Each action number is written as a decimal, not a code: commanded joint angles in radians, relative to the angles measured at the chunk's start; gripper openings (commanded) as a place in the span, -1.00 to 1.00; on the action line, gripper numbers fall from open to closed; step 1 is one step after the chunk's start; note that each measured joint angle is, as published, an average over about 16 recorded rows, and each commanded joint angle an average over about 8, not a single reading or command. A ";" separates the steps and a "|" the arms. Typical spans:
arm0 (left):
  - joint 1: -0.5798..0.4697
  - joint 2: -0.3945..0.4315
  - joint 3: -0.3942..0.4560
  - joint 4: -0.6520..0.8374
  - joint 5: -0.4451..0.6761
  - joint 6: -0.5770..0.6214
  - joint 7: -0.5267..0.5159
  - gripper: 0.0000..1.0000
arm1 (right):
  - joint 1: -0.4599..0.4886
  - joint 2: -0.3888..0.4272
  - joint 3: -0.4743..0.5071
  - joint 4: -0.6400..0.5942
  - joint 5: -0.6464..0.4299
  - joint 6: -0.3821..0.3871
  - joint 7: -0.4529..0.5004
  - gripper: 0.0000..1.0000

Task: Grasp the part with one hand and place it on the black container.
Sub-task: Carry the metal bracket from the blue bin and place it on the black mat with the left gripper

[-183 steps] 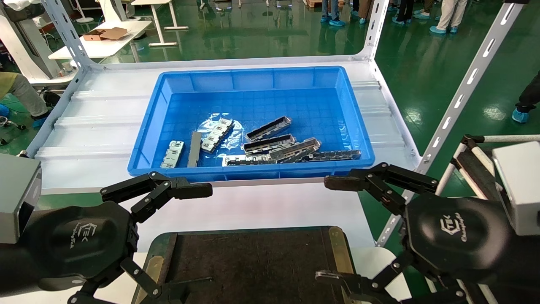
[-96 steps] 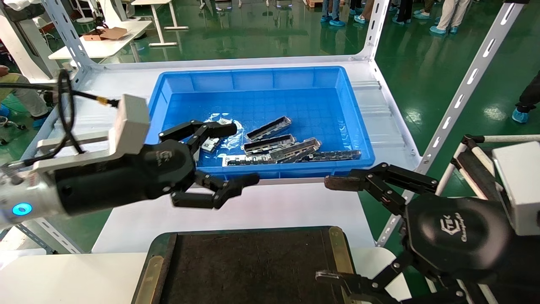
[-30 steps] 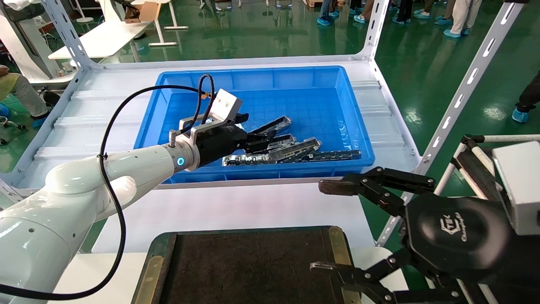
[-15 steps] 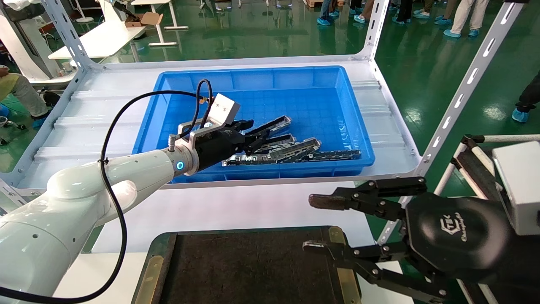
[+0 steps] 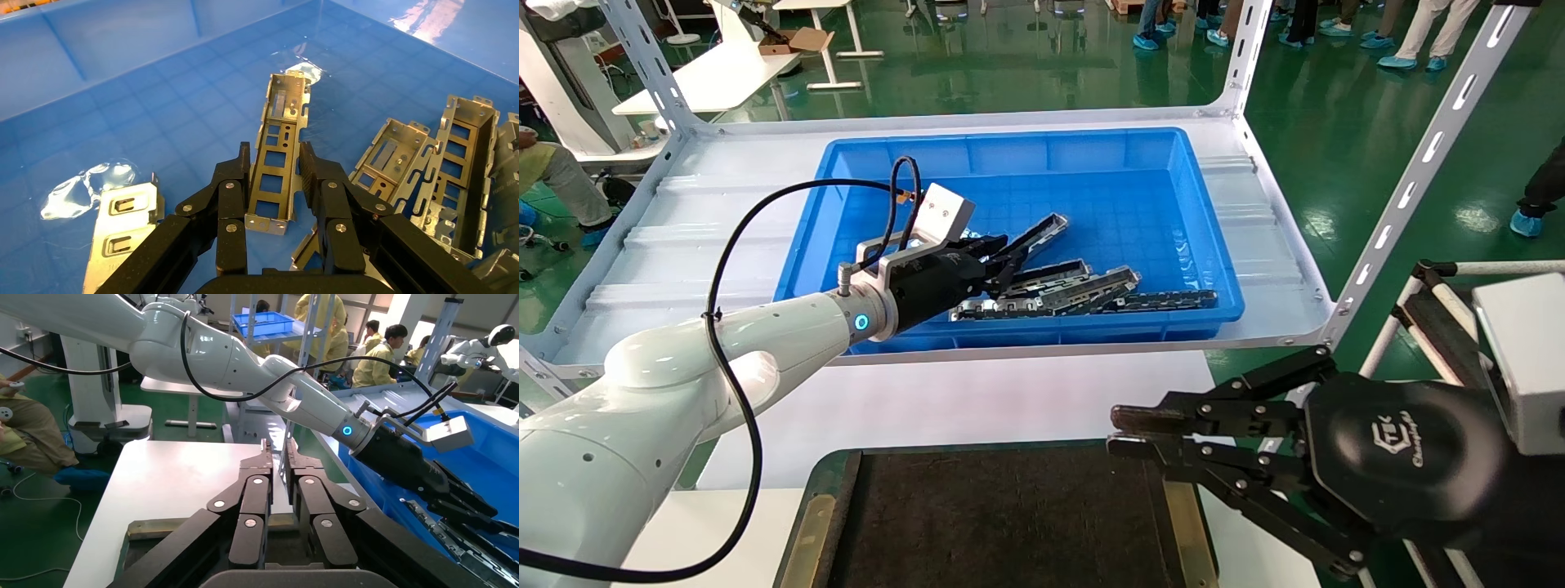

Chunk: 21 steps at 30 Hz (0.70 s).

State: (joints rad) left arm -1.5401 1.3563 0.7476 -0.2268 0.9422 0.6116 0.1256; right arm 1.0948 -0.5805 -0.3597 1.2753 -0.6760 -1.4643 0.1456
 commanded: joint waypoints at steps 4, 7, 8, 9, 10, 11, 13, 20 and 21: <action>-0.006 -0.001 0.001 0.005 -0.027 0.005 0.014 -1.00 | 0.000 0.000 0.000 0.000 0.000 0.000 0.000 -1.00; -0.015 -0.004 -0.005 0.008 -0.049 0.019 0.028 -1.00 | 0.000 0.000 0.000 0.000 0.000 0.000 0.000 -1.00; -0.018 -0.006 -0.008 0.008 -0.056 0.026 0.033 -1.00 | 0.000 0.000 0.000 0.000 0.000 0.000 0.000 -1.00; -0.022 -0.007 -0.011 0.009 -0.064 0.035 0.039 -1.00 | 0.000 0.000 0.000 0.000 0.000 0.000 0.000 -1.00; -0.026 -0.009 -0.014 0.010 -0.071 0.045 0.045 -1.00 | 0.000 0.000 0.000 0.000 0.000 0.000 0.000 -1.00; -0.030 -0.011 -0.017 0.011 -0.078 0.057 0.051 -1.00 | 0.000 0.000 0.000 0.000 0.000 0.000 0.000 -1.00; -0.038 -0.017 -0.024 0.013 -0.093 0.086 0.063 -1.00 | 0.000 0.000 0.000 0.000 0.000 0.000 0.000 -1.00; -0.060 -0.046 -0.047 0.024 -0.133 0.222 0.102 -1.00 | 0.000 0.000 0.000 0.000 0.000 0.000 0.000 -1.00; -0.063 -0.051 -0.049 0.026 -0.137 0.243 0.106 -1.00 | 0.000 0.000 0.000 0.000 0.000 0.000 0.000 -1.00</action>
State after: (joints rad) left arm -1.5998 1.3027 0.6994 -0.2038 0.8069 0.8593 0.2295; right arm 1.0949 -0.5804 -0.3600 1.2753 -0.6758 -1.4642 0.1454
